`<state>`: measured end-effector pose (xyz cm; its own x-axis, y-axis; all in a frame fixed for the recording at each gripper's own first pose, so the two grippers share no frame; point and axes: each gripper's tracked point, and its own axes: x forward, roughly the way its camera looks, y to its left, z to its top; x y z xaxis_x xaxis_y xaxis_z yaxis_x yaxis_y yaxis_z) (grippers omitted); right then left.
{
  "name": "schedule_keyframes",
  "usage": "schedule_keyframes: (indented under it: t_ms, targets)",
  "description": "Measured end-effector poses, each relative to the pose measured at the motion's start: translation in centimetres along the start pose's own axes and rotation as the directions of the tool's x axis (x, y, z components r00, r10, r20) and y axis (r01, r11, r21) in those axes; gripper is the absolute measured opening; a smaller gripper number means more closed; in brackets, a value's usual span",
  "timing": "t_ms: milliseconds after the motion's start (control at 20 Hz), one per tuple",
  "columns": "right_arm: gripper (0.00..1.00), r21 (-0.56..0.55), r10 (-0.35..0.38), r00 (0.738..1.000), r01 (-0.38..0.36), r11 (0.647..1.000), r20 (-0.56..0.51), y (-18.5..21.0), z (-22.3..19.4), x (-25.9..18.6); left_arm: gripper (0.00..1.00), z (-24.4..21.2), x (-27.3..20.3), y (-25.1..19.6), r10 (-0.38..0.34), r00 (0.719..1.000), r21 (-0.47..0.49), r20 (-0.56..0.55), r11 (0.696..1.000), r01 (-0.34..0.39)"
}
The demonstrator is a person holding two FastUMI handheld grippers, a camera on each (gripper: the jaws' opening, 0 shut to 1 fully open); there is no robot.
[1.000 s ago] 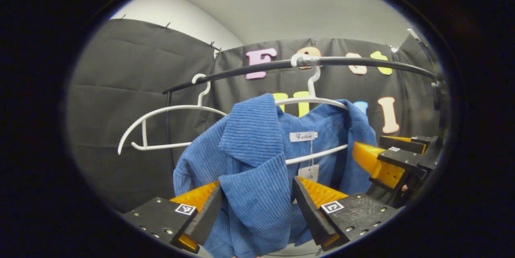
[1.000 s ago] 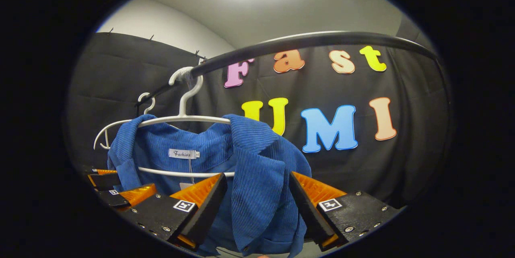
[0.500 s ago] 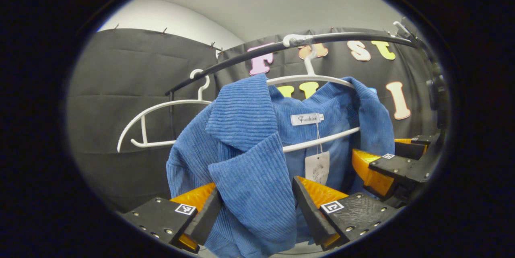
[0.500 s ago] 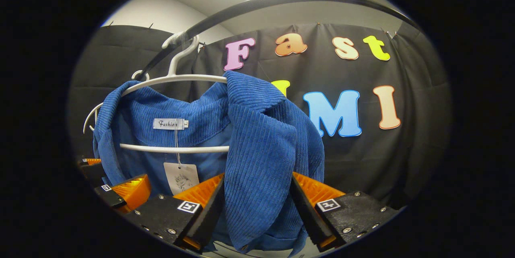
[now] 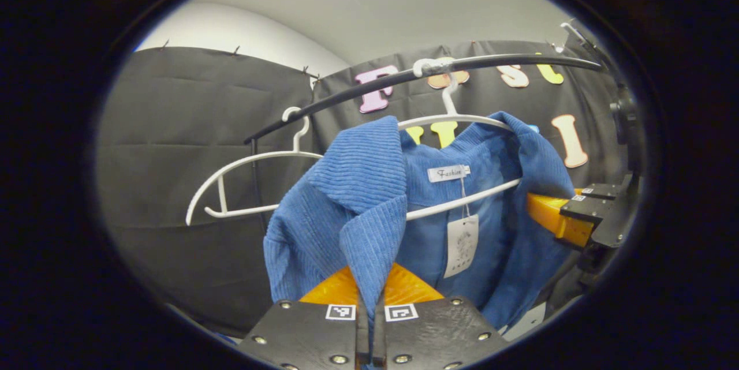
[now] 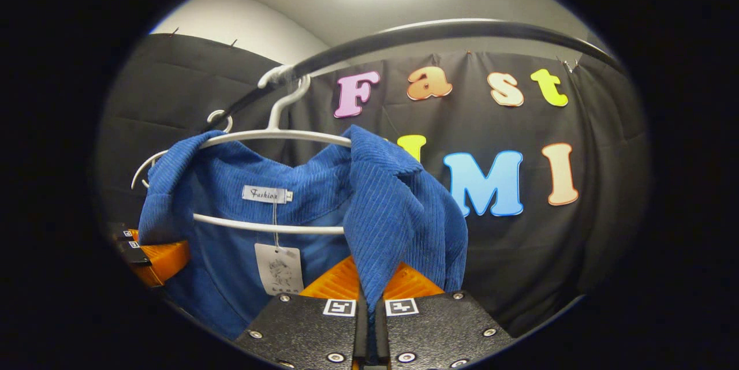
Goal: Grasp the clothes on the hanger with both hands and then place them into the laundry hamper below.
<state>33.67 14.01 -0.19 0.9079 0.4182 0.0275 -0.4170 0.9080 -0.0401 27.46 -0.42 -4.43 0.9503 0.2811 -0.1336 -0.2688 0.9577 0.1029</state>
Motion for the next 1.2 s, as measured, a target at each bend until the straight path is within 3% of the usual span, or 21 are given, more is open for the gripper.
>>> schedule_keyframes:
  t_ms: [200, 700, 950, 1200]
  targets:
    - [0.05, -0.031, -0.040, 0.993, 0.043, 0.999, 0.111, -0.8, 3.2, -1.1, 0.00, 2.7, -1.9, 1.1, -0.007, 0.999, 0.013, 0.047, 1.000, 0.006]
    - [0.04, -0.031, -0.117, 0.956, 0.130, 0.991, 0.270, -5.2, 9.5, -0.8, 0.03, 11.2, -5.0, 5.5, 0.010, 0.980, 0.025, 0.199, 1.000, -0.015]
    - [0.05, -0.057, -0.145, 0.934, 0.173, 0.983, 0.328, -7.3, 11.5, 0.7, 0.03, 14.2, -3.5, 8.7, 0.052, 0.969, 0.045, 0.241, 0.997, -0.065]
    - [0.03, -0.083, -0.206, 0.918, 0.248, 0.965, 0.340, -10.6, 10.5, 2.7, 0.03, 14.3, 0.9, 11.9, 0.065, 0.971, 0.076, 0.228, 0.994, -0.084]
